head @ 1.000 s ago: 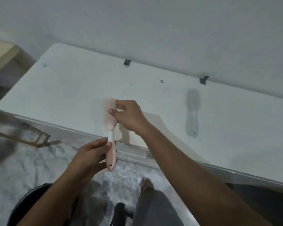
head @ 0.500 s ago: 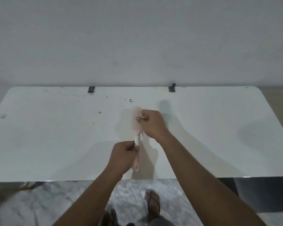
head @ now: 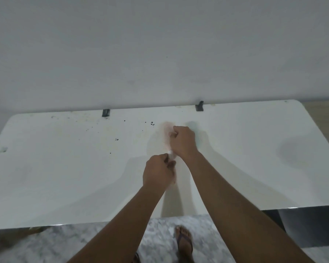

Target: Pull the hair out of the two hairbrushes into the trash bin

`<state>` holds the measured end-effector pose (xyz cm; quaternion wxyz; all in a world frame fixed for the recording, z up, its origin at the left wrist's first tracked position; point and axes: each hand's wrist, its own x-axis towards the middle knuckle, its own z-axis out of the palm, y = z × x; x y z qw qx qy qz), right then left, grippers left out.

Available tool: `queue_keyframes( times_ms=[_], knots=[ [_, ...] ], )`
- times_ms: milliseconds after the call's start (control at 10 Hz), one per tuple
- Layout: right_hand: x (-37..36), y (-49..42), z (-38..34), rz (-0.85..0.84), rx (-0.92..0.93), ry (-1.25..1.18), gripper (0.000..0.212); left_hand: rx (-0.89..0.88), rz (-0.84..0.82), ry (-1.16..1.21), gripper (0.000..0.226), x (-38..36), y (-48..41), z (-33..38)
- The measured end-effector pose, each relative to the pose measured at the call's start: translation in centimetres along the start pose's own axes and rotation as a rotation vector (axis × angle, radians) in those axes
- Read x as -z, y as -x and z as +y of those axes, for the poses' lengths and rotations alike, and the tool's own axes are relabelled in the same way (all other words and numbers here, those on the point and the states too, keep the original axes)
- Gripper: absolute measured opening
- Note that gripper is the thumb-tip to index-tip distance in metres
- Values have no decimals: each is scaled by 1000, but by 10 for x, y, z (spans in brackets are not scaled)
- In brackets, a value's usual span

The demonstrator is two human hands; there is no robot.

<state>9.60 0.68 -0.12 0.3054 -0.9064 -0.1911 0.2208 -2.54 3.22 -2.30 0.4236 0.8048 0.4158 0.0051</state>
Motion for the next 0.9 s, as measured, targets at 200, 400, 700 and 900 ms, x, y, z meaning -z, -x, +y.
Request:
queue_keyframes(
  times_ms=[200, 400, 700, 900],
  knots=[
    [1, -3, -3, -52, 42, -4, 47, -23, -15, -177, 15, 2, -9, 5],
    [-3, -9, 2, -10, 42, -1, 43, -68, 0, -191, 31, 0, -13, 2],
    [3, -4, 4, 7, 59, -66, 48, 6, -13, 107, 46, 11, -6, 0],
    [41, 20, -2, 120, 95, -271, 38, -97, -53, -87, 30, 20, 18, -23]
  ],
)
